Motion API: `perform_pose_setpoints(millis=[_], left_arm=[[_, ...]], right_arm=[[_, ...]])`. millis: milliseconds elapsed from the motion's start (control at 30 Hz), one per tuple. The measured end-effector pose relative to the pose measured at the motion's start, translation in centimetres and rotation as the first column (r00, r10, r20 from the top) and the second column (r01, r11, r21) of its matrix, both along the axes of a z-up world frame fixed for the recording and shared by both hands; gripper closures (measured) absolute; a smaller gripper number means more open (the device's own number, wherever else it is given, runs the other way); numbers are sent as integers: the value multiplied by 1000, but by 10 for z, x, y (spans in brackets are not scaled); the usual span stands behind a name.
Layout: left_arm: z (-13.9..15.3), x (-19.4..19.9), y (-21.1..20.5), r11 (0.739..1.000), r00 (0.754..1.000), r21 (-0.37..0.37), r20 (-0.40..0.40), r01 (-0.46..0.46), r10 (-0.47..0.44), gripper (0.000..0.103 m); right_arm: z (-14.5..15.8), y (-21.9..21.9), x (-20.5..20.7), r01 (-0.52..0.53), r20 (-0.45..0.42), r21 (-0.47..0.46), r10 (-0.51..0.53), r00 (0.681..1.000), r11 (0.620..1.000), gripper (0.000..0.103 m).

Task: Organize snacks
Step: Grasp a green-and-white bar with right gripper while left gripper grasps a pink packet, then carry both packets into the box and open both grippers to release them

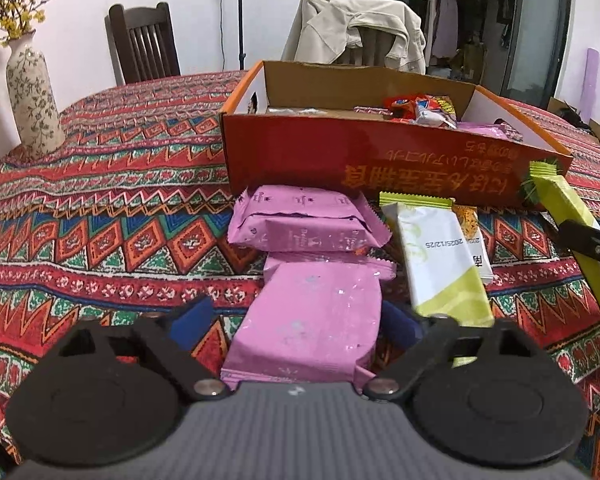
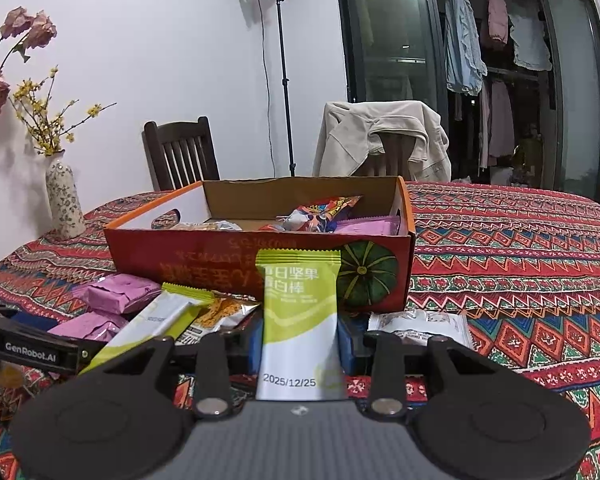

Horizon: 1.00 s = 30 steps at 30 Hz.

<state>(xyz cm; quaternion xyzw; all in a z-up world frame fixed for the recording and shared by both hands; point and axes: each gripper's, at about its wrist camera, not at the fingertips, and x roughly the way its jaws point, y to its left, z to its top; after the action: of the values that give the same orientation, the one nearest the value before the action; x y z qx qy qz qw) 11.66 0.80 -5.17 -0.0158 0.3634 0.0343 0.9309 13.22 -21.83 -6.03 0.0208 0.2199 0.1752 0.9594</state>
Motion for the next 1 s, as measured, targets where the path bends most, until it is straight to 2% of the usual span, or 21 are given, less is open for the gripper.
perform_pose_setpoints(millis=[33, 67, 133, 300, 433, 1000], left_arm=[[1, -2, 0, 1000, 1000, -8, 6, 10, -10, 28], [3, -3, 0, 1000, 1000, -15, 11, 17, -17, 33], [5, -6, 2, 999, 1000, -40, 17, 15, -14, 35], [10, -15, 5, 998, 999, -55, 41, 10, -8, 36], [17, -22, 6, 998, 998, -61, 68, 13, -9, 41], [56, -51, 0, 997, 974, -57, 225, 42, -28, 42]], right_arm=[[0, 1, 0, -2, 0, -2, 2, 1000, 1000, 67], [0, 1, 0, -3, 0, -6, 3, 1000, 1000, 67], [0, 2, -1, -7, -1, -11, 7, 1000, 1000, 67], [1, 2, -3, -17, -4, -9, 17, 1000, 1000, 67], [5, 2, -9, -21, 7, -5, 21, 1000, 1000, 67], [26, 2, -26, -16, 66, 17, 15, 998, 1000, 67]])
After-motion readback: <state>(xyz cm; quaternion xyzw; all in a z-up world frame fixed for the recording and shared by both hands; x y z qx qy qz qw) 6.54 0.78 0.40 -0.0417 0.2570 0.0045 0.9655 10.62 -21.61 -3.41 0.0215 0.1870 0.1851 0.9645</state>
